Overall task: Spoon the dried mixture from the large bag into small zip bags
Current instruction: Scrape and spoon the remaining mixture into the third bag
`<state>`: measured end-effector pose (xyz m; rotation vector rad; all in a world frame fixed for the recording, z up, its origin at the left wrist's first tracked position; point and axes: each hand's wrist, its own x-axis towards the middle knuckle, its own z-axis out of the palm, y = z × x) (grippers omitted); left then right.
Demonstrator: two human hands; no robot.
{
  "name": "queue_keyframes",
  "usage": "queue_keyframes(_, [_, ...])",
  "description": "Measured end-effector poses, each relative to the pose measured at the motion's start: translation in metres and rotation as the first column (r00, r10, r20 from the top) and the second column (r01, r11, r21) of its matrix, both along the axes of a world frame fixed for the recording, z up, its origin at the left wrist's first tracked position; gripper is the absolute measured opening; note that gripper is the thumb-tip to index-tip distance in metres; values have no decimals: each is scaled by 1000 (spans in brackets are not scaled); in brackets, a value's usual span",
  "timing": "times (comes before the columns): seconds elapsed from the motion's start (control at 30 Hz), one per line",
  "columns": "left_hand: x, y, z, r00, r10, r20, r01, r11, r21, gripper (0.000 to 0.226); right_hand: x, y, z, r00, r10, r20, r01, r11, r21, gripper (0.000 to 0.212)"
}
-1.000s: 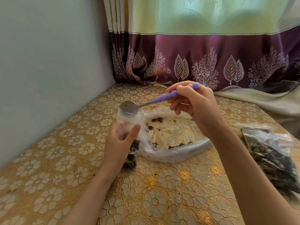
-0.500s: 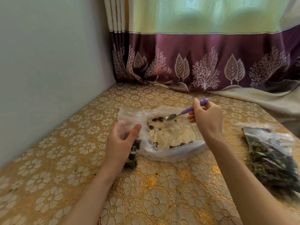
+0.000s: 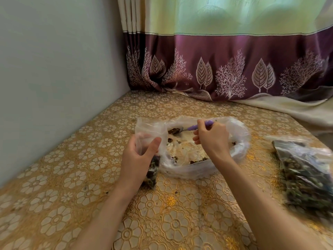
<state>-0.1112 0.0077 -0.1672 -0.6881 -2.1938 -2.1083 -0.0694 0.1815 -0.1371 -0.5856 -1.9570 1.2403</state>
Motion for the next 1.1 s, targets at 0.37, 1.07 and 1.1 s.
queue_keyframes(0.37, [-2, 0, -1, 1000, -5, 2, 5, 1000, 17, 59, 2, 0, -2, 981, 167, -99, -194, 811, -552, 44])
queue_keyframes(1.07, [-4, -1, -4, 1000, -11, -14, 12, 1000, 10, 52, 38, 3, 68, 873, 345, -345, -463, 808, -364, 30])
queue_keyframes(1.1, [-4, -1, -4, 1000, -6, -15, 6, 1000, 13, 52, 40, 1, 70, 858, 383, -341, -489, 811, -321, 29])
